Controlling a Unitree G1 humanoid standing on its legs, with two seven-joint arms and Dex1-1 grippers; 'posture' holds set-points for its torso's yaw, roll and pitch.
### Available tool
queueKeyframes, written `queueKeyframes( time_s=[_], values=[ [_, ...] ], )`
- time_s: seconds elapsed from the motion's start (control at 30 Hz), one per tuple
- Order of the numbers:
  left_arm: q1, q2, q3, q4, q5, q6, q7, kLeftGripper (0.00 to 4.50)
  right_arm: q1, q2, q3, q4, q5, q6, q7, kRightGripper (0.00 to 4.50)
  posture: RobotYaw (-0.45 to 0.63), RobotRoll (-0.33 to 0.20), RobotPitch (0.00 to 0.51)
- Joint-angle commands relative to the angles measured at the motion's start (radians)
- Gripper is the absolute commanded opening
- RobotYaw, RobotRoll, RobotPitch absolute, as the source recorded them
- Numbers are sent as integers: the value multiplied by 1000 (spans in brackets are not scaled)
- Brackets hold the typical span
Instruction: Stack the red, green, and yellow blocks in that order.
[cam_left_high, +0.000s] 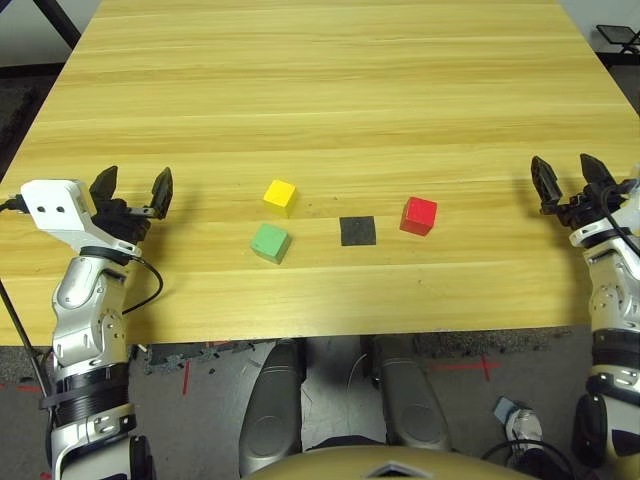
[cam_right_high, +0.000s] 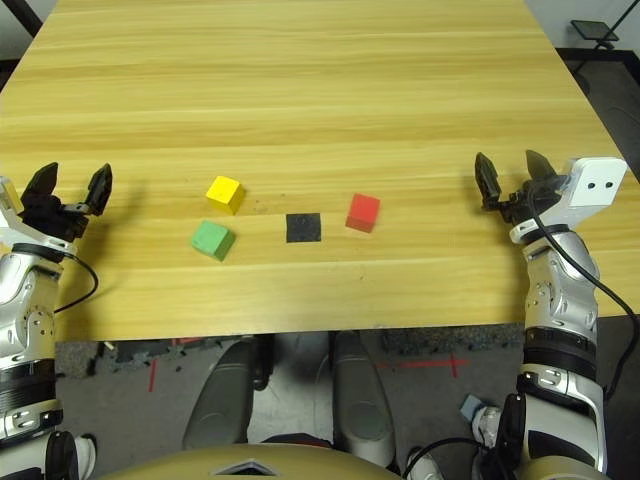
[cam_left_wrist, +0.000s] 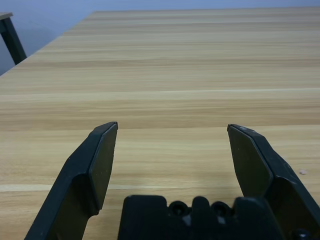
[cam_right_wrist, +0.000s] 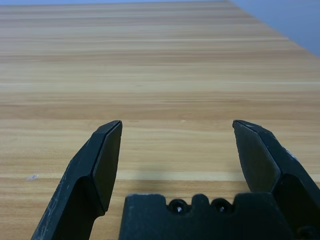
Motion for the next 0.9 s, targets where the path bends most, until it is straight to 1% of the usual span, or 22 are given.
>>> queueKeyframes(
  time_s=[0.03,0.1,0.17,0.23,0.3,0.37,0.4,0.47,0.53,0.63,0.7,0.77,0.9],
  values=[
    [5,-8,1,24,10,-11,8,4461,17,-27,-15,6,10,26,16,4463,75,-23,270],
    [-6,1,2,24,-11,-4,-14,4461,13,-53,-16,4,16,41,44,4463,82,-16,271],
    [-31,38,7,19,-33,13,-52,4461,4,-83,-8,-4,23,68,82,4463,85,-15,281],
    [-75,96,3,9,-83,77,-121,4461,-14,-130,18,-27,50,140,159,4463,86,-20,278],
    [-132,163,-9,11,-150,163,-216,4461,-33,-188,62,-73,70,221,256,4463,99,-34,261],
    [-189,232,-31,7,-202,246,-308,4461,-65,-243,95,-94,85,277,344,4463,109,-41,265],
    [-211,260,-40,17,-215,265,-355,4461,-78,-255,108,-101,88,295,373,4463,121,-54,260],
    [-250,336,-94,1,-224,293,-491,4461,-88,-306,145,-138,113,358,487,4463,126,-56,252],
    [-268,381,-135,-12,-241,314,-603,4461,-77,-347,182,-190,129,407,574,4463,127,-58,263],
    [-272,420,-188,-6,-238,324,-728,4461,-52,-383,235,-235,112,401,678,4463,123,-58,255],
    [-282,442,-234,-4,-210,311,-796,4461,-49,-391,266,-265,111,397,738,4463,117,-56,259],
    [-298,448,-261,2,-196,299,-838,4461,-53,-395,296,-290,107,393,781,4463,112,-54,256],
    [-337,440,-292,15,-156,278,-873,4461,-72,-379,345,-321,93,373,830,4463,122,-53,257]
  ],
)
